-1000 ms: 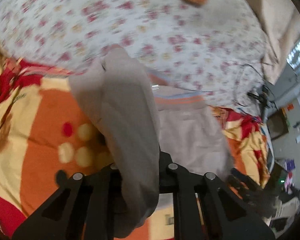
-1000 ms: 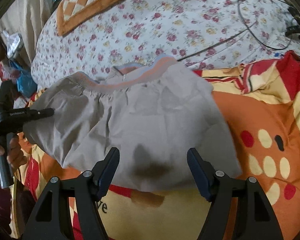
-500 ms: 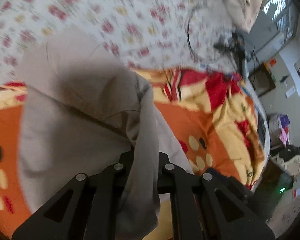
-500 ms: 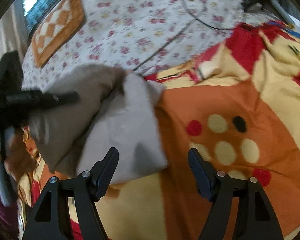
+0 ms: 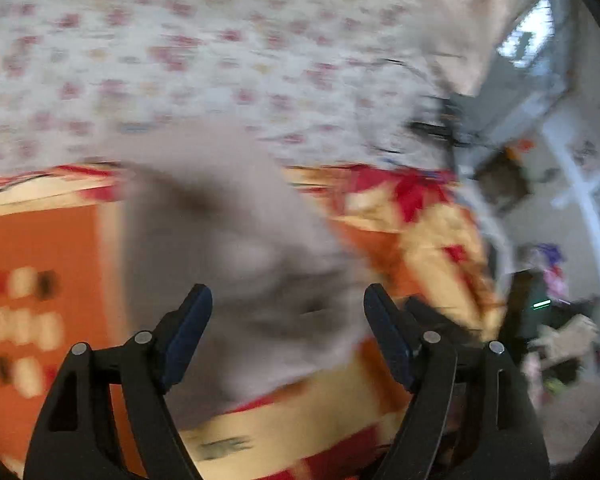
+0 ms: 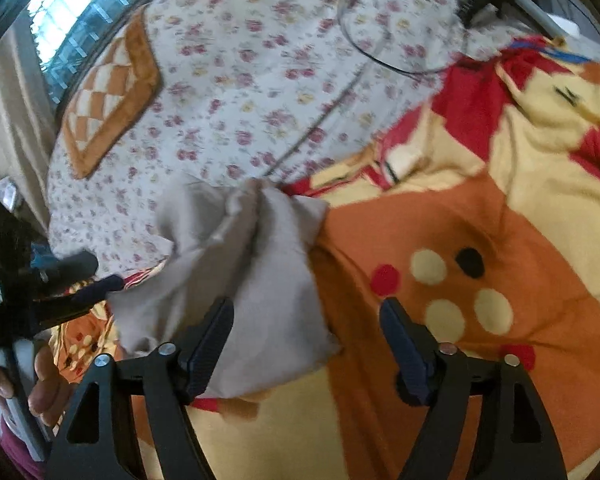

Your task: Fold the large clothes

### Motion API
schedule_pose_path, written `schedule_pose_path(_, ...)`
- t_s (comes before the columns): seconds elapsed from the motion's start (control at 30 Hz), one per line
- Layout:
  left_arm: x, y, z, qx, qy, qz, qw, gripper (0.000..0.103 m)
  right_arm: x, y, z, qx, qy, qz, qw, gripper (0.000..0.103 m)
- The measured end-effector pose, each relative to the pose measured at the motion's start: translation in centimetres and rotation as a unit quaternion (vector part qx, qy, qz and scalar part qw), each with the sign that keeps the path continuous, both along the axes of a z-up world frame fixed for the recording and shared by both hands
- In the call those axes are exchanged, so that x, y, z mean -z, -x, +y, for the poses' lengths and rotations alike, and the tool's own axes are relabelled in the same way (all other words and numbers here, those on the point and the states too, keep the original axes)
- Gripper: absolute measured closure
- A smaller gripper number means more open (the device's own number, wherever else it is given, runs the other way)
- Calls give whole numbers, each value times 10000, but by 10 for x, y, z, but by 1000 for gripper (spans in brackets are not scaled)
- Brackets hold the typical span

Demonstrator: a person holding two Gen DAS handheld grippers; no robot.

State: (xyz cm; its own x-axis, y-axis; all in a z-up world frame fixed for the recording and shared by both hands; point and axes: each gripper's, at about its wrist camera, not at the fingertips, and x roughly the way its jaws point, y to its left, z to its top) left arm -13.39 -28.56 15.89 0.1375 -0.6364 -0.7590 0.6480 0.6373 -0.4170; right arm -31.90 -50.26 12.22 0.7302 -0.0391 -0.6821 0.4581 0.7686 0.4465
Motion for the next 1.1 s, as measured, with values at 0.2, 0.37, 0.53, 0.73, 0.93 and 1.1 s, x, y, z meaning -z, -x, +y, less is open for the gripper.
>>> schedule_pose_path(0.2, 50, -9, 31, -429, -916, -204, 9947, 25, -3, -54, 17, -629, -537, -258, 9962, 21)
schedule_pose_path(0.37, 68, -3, 22, -285, -911, -3, 9954, 25, 14, -119, 23, -933, -363, 203, 9948, 18)
schedule_pose_path(0.53, 71, 11, 11, -107, -963, -46, 9953, 25, 44, -141, 16, -1008, -516, 442, 9926, 88)
schedule_pose_path(0.73, 67, 21, 12, 220, -825, -53, 9963, 25, 28, -70, 3, -536, -359, -303, 9975, 98)
schedule_pose_path(0.93, 69, 19, 8, 82, -766, 166, 9969, 25, 45, -66, -11, -450, -385, 141, 9981, 67)
schedule_pose_path(1.1, 51, 13, 18, -29, -511, -1, 9987, 25, -23, -56, -9, -251, 710, -213, 9969, 49)
